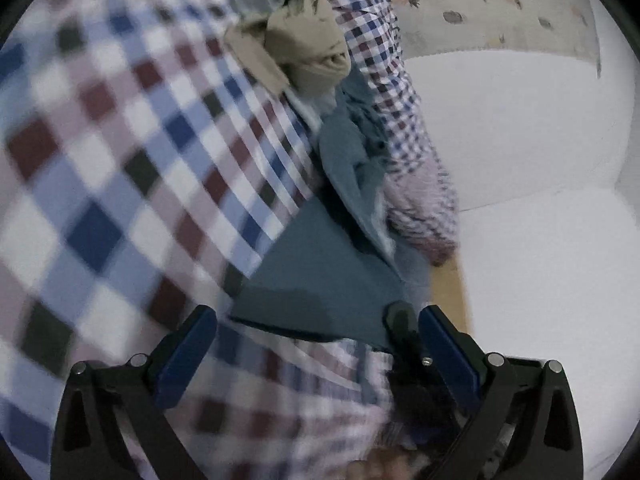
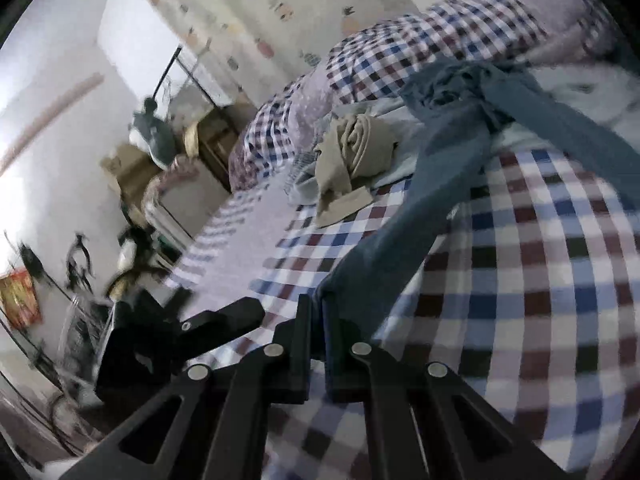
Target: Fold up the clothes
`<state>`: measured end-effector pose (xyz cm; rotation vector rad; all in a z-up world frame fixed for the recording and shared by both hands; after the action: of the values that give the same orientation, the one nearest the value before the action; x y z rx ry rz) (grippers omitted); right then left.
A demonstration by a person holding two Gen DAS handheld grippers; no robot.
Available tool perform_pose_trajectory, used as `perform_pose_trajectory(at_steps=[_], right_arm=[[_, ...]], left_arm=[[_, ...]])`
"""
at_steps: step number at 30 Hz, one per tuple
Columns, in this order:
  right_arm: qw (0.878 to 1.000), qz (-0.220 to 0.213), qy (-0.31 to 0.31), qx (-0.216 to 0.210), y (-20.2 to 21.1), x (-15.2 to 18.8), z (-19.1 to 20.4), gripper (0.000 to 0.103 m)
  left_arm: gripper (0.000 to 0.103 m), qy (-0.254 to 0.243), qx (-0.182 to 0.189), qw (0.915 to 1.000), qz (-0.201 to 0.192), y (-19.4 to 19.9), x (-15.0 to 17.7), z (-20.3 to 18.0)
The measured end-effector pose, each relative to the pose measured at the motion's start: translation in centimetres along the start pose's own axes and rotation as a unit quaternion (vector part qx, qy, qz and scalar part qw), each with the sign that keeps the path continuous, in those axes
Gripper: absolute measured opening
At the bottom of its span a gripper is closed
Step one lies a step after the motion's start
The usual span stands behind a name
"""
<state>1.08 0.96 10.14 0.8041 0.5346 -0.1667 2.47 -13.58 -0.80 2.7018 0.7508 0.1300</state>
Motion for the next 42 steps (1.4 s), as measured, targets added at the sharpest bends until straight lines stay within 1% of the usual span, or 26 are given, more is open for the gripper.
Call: perform_pose_trajectory(at_steps=[1,3,6,9,11,12,14,15,16,18,20,22,23,24,25,27,29,30,31,33,34,35,37,39,40,42], right_arm=[[1.000,-0.006,-0.006,-0.001,0.4,0.2,0.1,0.003],[1.000,-0.015,-0.018,-0.007,1.1,0.6,0.0,0.003],[0.998,-0.026,-0.050,-0.025,2.0,0.9,-0.7,0.003],[0.995,-0.034,-0.081,-0.052,2.8,1.1,-1.3,0.003],[0.994,-0.032,-0.084,-0.054,2.9,1.4,-1.1,0.003],[0.995,-0.030,-0.082,-0.054,3.0,1.7,-0.8,0.003],[0.996,-0.022,-0.073,-0.052,3.1,2.5,-0.3,0.003],[0.996,-0.018,-0.069,-0.053,3.1,2.7,-0.1,0.003],[0.996,-0.015,-0.065,-0.053,3.1,3.0,0.1,0.003],[0.997,-0.010,-0.058,-0.052,3.3,3.6,0.4,0.003],[0.998,-0.007,-0.046,-0.044,3.6,4.1,0.4,0.003],[0.999,-0.007,-0.036,-0.038,4.1,4.6,0.1,0.004],[0.999,-0.007,-0.032,-0.036,4.3,4.8,0.0,0.004],[0.999,-0.006,-0.029,-0.033,4.6,5.1,-0.4,0.006],[0.999,-0.007,-0.026,-0.026,4.9,5.2,-0.7,0.007],[1.000,-0.009,-0.021,-0.013,5.5,5.4,-1.5,0.010],[0.999,-0.014,-0.026,0.012,6.3,5.6,-2.8,0.024],[0.999,-0.019,-0.027,0.026,6.9,5.7,-3.8,0.043],[0.998,-0.022,-0.027,0.049,7.5,5.7,-4.8,0.052],[0.995,-0.028,-0.028,0.096,8.9,5.7,-6.8,0.053],[0.991,-0.029,-0.036,0.128,9.8,5.5,-8.1,0.053],[0.984,-0.035,-0.049,0.168,11.3,5.4,-9.9,0.053],[0.974,-0.045,-0.070,0.209,13.7,5.4,-12.4,0.053],[0.959,-0.061,-0.103,0.257,17.1,5.7,-15.8,0.054],[0.953,-0.066,-0.115,0.272,18.2,5.9,-16.9,0.055],[0.935,-0.078,-0.151,0.312,21.4,7.0,-19.8,0.056]], left_arm=[[0.102,0.021,0.034,0.9992,0.009,-0.2,0.5,0.3],[0.102,0.061,0.094,0.9934,0.024,-1.0,1.2,0.9],[0.102,0.106,0.152,0.9819,0.038,-2.1,2.2,1.5],[0.102,0.117,0.179,0.9760,0.040,-2.8,2.4,1.2],[0.102,0.123,0.197,0.9721,0.035,-3.2,2.2,0.9],[0.102,0.124,0.202,0.9711,0.026,-2.9,1.9,0.9],[0.094,0.130,0.206,0.9697,-0.002,-2.5,1.2,1.1],[0.075,0.135,0.199,0.9707,-0.005,-2.5,1.0,1.3],[0.051,0.139,0.192,0.9716,-0.008,-2.5,0.7,1.4],[0.034,0.146,0.179,0.9729,-0.014,-2.6,0.3,1.7],[0.029,0.143,0.184,0.9723,-0.012,-2.8,0.2,1.5],[0.011,0.135,0.178,0.9746,-0.012,-2.9,0.2,1.1],[0.011,0.129,0.175,0.9760,-0.016,-2.7,0.1,0.9],[0.004,0.117,0.169,0.9783,-0.026,-2.2,0.1,0.7],[0.001,0.105,0.163,0.9802,-0.037,-1.7,0.0,0.6],[0.001,0.077,0.145,0.9846,-0.061,-0.4,-0.2,-0.1],[0.001,0.045,0.122,0.9869,-0.096,1.6,-0.8,-1.1],[0.001,0.032,0.112,0.9869,-0.112,2.5,-1.1,-1.5],[0.001,0.022,0.100,0.9861,-0.131,3.7,-1.5,-1.8],[0.001,0.007,0.085,0.9832,-0.161,6.1,-1.9,-2.1],[0.001,0.000,0.075,0.9808,-0.180,7.2,-2.3,-2.3],[0.001,-0.007,0.067,0.9787,-0.194,8.4,-2.3,-2.4],[0.001,-0.020,0.054,0.9746,-0.216,10.2,-2.6,-2.7],[0.001,-0.032,0.043,0.9707,-0.234,11.5,-3.1,-2.9],[0.001,-0.037,0.037,0.9693,-0.240,12.3,-2.9,-2.9],[0.001,-0.042,0.024,0.9675,-0.248,13.2,-2.8,-2.7]])
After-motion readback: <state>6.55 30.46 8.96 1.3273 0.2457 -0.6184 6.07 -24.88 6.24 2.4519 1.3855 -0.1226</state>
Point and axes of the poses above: each gripper's, at about its wrist camera, not at the fingertips, and y roughly against the way its jaws point, z to its left, x to its underside, the point moved 4 cm from there along -y, roughly the way its jaws point, and after that the axes turned 14 degrees about z, right-handed, at the moved point
